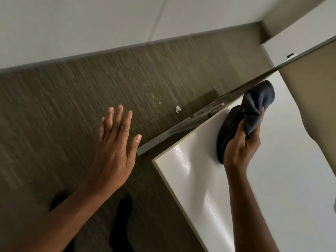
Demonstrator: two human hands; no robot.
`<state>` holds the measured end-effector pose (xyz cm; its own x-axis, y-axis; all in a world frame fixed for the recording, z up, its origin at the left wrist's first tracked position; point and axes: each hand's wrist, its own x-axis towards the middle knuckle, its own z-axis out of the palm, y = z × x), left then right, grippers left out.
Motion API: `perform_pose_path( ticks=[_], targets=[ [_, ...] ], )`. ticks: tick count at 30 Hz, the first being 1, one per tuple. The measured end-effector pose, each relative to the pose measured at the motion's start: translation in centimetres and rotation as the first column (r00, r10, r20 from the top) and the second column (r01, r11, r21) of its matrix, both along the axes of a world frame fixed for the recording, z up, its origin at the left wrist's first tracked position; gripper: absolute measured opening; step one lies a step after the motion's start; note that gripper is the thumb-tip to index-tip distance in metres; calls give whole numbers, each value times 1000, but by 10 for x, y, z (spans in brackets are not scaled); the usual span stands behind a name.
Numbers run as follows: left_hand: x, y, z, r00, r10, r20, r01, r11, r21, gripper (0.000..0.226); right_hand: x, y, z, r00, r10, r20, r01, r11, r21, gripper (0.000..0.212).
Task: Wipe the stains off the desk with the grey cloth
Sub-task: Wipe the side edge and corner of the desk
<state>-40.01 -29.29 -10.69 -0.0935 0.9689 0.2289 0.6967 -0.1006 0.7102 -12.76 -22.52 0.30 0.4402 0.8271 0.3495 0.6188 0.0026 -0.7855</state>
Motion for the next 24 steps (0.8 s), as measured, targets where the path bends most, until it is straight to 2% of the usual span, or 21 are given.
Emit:
perform_pose_path(
  ticks=[4, 9, 21, 24],
  targets=[
    [-3, 9, 4, 998, -55, -6, 55, 998, -25, 62, -7, 13, -7, 997, 73, 13, -70, 985, -156, 58],
    [-7, 14, -2, 990, -143, 2, 143, 987, -72, 66, -6, 25, -7, 997, 43, 60, -25, 960, -278, 59],
    [-1, 20, -21, 974, -201, 99, 209, 975, -75, 69, 6, 48, -12, 933, 263, 244, -157, 911, -381, 44],
    [1, 22, -26, 970, -214, 112, 223, 972, -80, 70, 11, 52, -15, 937, 245, 250, -124, 900, -417, 41]
  ],
)
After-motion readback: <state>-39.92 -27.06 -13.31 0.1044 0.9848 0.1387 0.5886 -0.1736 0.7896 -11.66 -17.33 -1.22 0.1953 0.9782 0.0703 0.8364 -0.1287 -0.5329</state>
